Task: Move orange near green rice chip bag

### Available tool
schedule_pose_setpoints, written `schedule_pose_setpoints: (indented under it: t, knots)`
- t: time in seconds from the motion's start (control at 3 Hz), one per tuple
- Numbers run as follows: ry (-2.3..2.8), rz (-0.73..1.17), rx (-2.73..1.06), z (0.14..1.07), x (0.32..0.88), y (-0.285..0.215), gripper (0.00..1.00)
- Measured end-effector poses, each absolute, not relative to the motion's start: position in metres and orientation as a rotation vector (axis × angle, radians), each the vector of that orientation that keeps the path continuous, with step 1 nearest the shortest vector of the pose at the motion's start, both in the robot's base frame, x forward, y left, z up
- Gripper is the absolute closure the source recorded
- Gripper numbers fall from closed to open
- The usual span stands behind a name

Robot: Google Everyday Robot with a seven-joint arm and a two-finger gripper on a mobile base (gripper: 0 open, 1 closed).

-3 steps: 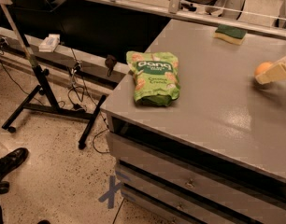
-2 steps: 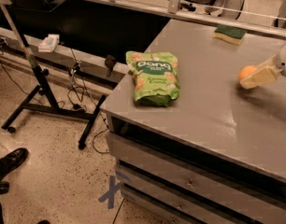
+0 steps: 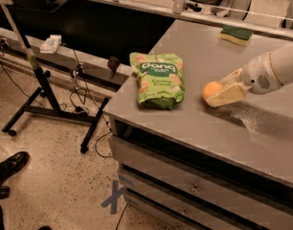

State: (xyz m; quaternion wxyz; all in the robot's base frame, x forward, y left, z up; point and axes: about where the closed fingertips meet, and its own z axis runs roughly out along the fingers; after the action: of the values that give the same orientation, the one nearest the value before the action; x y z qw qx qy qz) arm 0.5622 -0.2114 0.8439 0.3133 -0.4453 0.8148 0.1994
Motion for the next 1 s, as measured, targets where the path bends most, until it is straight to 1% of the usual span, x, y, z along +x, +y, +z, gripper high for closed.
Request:
schedule_pose_setpoints:
  t: [0.33,0.67,1.0]
  knots:
    - [2.057,0.63,-1.22,0.849,0.554,-0.169,1.0]
    - [1.975,0.677,-1.247,0.854,0.547,-0.14,1.0]
    - [1.909,0.662,-1.296,0.859,0.543,-0.121,0.83]
